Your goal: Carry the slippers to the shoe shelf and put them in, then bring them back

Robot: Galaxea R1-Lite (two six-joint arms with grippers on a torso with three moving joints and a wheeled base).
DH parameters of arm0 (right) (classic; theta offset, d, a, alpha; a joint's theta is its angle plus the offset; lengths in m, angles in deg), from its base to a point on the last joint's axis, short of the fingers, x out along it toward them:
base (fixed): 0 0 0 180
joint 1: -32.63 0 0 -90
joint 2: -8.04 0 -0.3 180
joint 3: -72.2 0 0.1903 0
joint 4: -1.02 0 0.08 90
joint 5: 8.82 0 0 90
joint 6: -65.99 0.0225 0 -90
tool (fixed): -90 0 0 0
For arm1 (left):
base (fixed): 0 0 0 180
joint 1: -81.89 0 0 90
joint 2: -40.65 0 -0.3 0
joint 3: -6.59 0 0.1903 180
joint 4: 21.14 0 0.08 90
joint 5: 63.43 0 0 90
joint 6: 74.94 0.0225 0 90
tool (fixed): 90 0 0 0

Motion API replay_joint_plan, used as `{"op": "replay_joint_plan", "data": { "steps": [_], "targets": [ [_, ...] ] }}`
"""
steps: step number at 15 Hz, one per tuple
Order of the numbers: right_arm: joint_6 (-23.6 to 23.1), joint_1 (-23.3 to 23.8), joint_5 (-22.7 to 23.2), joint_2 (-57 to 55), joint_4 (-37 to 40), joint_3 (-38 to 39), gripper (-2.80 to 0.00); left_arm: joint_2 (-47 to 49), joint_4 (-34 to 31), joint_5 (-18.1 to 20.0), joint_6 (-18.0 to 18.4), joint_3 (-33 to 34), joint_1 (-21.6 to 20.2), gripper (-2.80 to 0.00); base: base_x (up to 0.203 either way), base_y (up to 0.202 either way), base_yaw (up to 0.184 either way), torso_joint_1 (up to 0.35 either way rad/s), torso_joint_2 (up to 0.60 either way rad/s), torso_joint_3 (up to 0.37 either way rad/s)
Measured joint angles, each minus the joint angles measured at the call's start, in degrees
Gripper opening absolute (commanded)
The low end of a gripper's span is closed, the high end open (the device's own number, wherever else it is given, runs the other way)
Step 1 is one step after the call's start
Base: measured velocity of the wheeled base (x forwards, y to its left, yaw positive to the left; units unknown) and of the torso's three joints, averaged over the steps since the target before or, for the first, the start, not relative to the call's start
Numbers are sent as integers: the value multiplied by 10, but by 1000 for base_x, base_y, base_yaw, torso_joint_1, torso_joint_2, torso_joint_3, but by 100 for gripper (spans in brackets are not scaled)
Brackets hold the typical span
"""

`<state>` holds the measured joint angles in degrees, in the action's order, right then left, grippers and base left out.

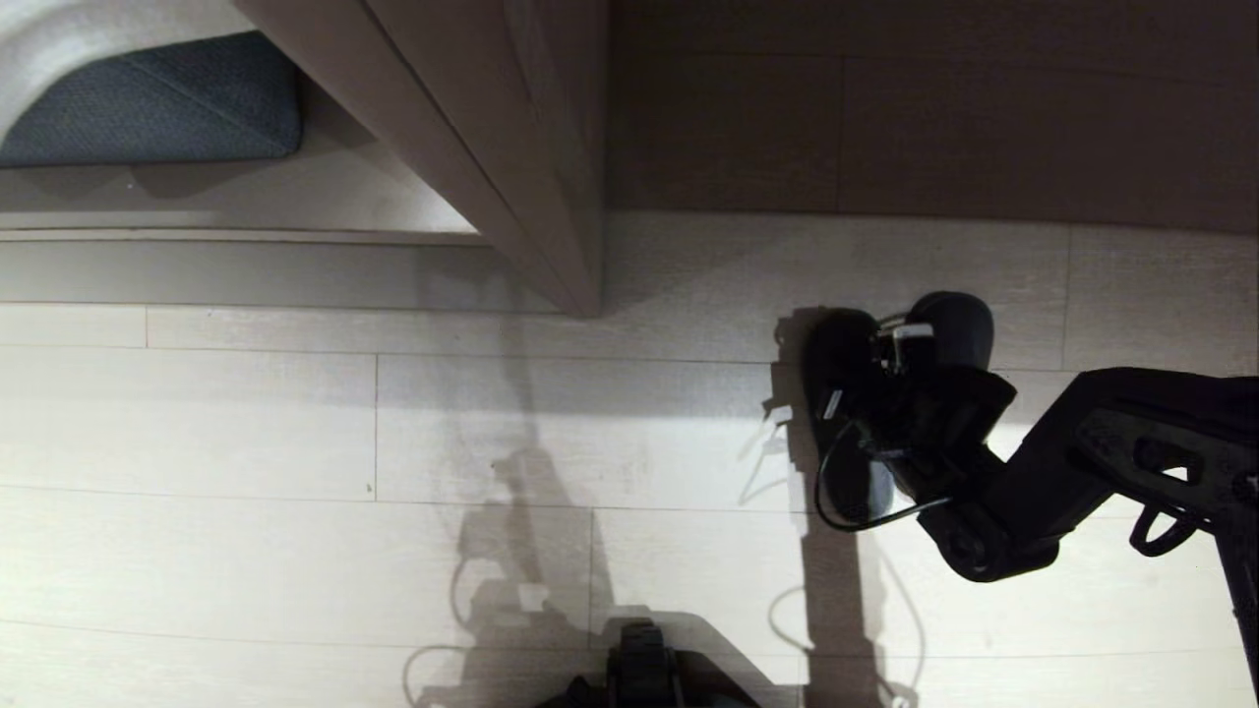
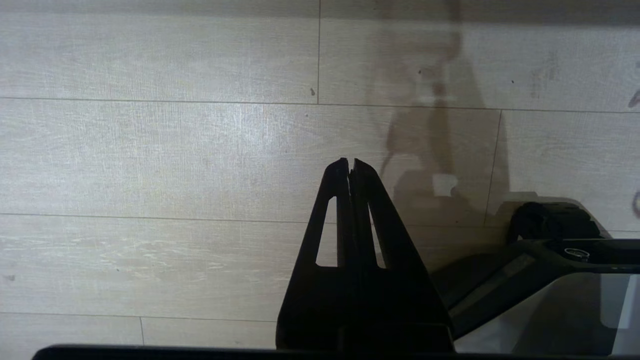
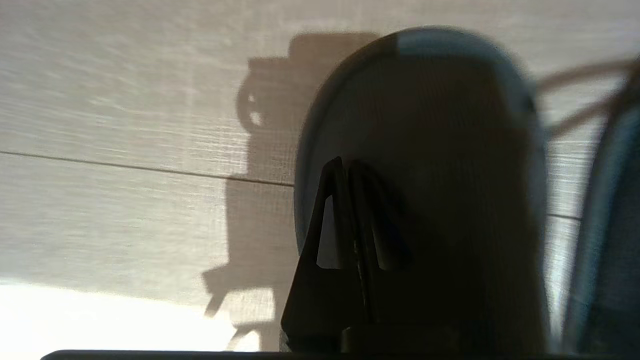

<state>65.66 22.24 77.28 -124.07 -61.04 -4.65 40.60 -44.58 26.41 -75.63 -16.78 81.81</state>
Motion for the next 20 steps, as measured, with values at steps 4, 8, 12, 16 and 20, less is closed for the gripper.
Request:
{"op": "replay_joint_plan", "data": {
  "steps": [4,8,12,16,20],
  "targets": [
    [-33,6,-10,-18,27,-56,-280,0,0,0,0,0,0,-280,0,0,0,0,0,0],
    [-45,22,-4,-21,46,-89,-280,0,0,0,0,0,0,-280,0,0,0,0,0,0],
    [-45,40,40,-13,55,-91,-280,0,0,0,0,0,0,-280,0,0,0,0,0,0],
    [-45,50,84,3,81,-100,-280,0,0,0,0,0,0,-280,0,0,0,0,0,0],
    [-43,39,95,31,80,-94,-280,0,0,0,0,0,0,-280,0,0,0,0,0,0]
  ]
}}
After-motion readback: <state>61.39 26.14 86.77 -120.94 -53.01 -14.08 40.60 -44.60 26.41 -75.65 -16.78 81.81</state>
